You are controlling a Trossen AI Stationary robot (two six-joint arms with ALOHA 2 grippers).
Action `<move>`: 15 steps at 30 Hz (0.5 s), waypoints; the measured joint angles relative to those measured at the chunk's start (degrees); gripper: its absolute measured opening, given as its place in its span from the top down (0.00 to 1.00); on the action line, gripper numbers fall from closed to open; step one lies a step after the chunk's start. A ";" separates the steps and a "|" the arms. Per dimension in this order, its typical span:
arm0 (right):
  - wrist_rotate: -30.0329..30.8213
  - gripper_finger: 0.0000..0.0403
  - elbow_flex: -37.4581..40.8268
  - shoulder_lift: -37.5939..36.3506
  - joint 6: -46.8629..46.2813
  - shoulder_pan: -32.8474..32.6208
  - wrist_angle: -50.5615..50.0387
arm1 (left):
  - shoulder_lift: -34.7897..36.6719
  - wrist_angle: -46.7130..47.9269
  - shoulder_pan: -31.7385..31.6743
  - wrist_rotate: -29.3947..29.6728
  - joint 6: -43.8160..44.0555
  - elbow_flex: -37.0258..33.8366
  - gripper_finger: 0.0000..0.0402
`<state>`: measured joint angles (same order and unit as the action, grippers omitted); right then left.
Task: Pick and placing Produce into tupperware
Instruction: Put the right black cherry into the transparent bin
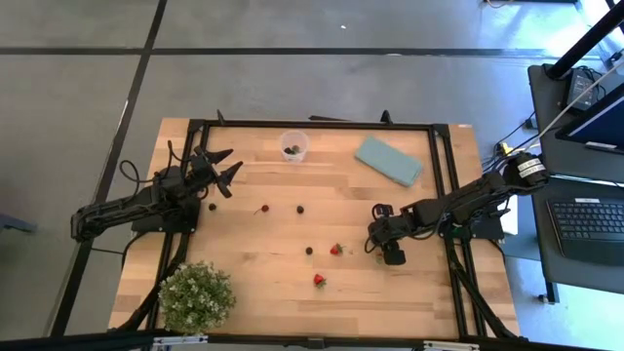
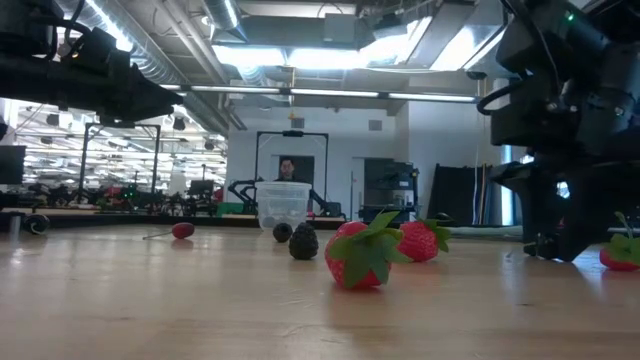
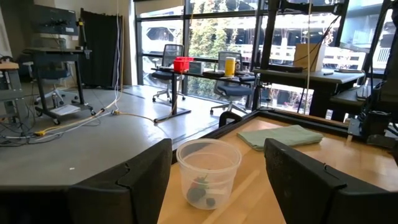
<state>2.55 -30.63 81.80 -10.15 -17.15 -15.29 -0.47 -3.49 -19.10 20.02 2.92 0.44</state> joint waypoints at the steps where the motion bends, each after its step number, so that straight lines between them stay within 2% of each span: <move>1: -0.01 0.61 0.00 0.02 -0.04 0.01 0.00 | 0.00 0.00 0.01 0.01 0.02 0.01 0.38; 7: -0.24 0.74 0.04 0.04 -0.09 0.01 0.00 | 0.00 0.00 0.00 0.01 0.04 0.01 0.38; 15: 0.24 0.73 -0.10 0.09 -1.55 0.07 0.53 | 0.00 0.00 -0.01 0.02 0.06 0.01 0.38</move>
<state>2.78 -30.73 81.89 -11.70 -17.08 -14.76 -0.47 -3.49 -19.11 20.04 2.98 0.44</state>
